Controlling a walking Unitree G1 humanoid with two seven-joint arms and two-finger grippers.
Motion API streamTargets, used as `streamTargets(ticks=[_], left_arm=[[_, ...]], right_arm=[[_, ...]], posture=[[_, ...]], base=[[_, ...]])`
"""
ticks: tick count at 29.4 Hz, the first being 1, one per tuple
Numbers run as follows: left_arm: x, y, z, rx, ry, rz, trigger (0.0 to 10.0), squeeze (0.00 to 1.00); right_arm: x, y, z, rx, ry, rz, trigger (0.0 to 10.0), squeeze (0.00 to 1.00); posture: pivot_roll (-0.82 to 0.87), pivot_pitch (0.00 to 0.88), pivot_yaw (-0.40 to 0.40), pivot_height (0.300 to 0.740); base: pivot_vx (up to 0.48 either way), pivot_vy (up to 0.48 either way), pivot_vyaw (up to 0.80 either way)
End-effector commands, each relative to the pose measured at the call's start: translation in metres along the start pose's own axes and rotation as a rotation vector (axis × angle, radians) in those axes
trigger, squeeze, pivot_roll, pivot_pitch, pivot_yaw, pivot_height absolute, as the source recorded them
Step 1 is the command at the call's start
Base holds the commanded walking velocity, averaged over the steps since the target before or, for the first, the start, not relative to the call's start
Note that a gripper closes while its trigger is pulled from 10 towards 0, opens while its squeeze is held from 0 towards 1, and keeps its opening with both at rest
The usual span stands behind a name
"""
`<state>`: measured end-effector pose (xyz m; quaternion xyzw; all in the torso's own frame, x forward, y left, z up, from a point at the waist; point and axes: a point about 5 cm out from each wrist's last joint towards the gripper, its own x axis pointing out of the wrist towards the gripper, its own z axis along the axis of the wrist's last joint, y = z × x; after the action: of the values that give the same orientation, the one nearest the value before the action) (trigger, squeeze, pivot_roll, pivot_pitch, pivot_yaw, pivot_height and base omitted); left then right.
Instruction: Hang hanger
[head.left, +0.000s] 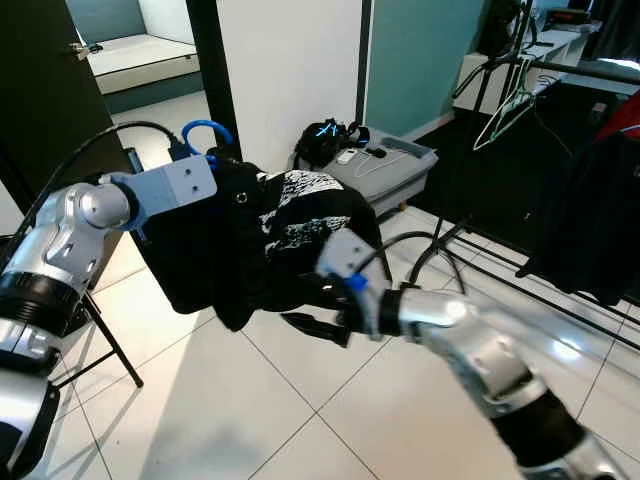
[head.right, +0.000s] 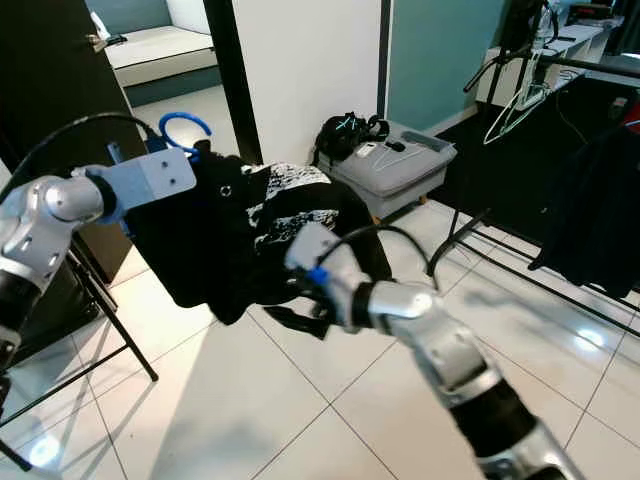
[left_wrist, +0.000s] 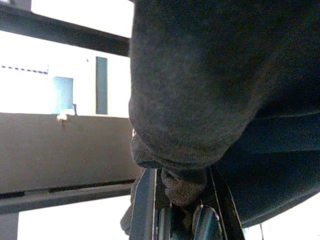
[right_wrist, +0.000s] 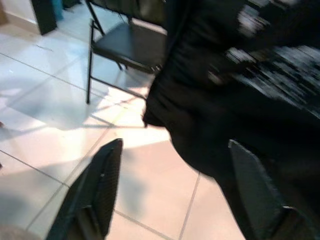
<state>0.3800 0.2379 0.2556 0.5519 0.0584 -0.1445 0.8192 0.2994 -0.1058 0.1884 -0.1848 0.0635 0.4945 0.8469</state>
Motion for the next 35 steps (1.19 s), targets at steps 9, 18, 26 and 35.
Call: streamTargets(ticks=[9, 18, 26, 35], left_arm=[[0.000, -0.031, -0.032, -0.186, 0.083, -0.021, 0.0, 0.00], [-0.006, -0.124, -0.018, -0.970, -0.110, -0.042, 10.0, 0.00], [-0.027, -0.159, 0.012, -1.139, -0.215, 0.016, 10.0, 0.00], [-0.023, -0.161, 0.017, -1.087, -0.194, -0.006, 10.0, 0.00]], right_arm=[[-0.035, -0.013, -0.055, 0.012, 0.247, -0.100, 10.0, 1.00], [-0.045, -0.057, -0.075, 0.456, -0.070, -0.714, 10.0, 0.00], [-0.056, -0.065, -0.093, 0.544, -0.037, -0.818, 10.0, 0.00], [-0.051, -0.066, -0.089, 0.508, -0.055, -0.814, 10.0, 0.00]], posture=[[-0.01, 0.000, 0.047, 0.735], [-0.05, 0.000, 0.049, 0.735], [-0.04, 0.012, -0.012, 0.735], [-0.04, 0.015, -0.013, 0.735]], base=[[0.000, 0.000, 0.00], [0.000, 0.000, -0.34], [0.000, 0.000, -0.75], [0.000, 0.000, -0.59]])
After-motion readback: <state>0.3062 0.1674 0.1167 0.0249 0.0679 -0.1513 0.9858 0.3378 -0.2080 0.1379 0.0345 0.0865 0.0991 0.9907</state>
